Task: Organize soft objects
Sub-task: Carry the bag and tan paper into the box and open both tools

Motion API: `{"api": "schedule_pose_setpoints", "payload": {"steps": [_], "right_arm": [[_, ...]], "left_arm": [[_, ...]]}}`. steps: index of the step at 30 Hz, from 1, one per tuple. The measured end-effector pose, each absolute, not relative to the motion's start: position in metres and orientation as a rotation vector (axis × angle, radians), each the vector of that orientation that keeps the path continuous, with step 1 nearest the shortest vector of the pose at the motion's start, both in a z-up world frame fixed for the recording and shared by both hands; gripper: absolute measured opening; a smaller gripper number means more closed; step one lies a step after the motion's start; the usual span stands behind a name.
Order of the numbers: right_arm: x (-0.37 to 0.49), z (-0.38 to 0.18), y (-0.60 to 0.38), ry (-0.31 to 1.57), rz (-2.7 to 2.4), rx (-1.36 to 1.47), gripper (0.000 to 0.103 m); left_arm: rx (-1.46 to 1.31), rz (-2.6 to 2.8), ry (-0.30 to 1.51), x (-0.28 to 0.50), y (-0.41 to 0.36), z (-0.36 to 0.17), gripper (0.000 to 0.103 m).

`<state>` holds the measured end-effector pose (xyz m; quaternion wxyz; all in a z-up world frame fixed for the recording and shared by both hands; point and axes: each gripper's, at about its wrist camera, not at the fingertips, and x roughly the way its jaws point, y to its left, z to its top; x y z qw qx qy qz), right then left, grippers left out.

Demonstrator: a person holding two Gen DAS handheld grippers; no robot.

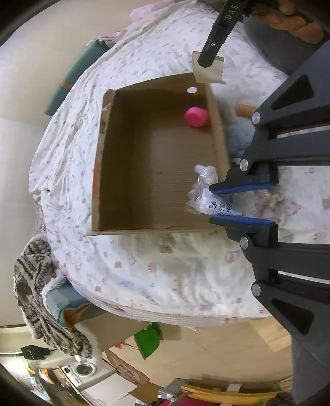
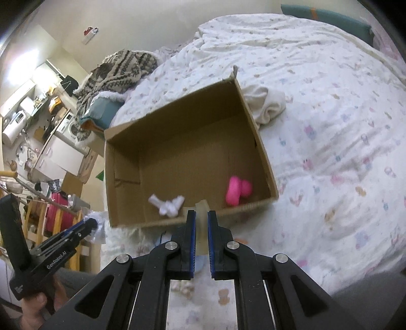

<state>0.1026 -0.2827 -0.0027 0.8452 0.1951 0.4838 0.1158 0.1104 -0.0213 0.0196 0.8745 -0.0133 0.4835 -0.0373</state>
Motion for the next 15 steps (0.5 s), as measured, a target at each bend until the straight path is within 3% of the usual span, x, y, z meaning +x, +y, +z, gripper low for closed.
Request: {"api": "schedule_pose_setpoints", "payload": {"steps": [15], "right_arm": [[0.146, -0.019, -0.268, 0.988, 0.276, 0.393, 0.01]], "left_arm": [[0.075, -0.077, 0.971, 0.163, -0.044, 0.002, 0.016]]}}
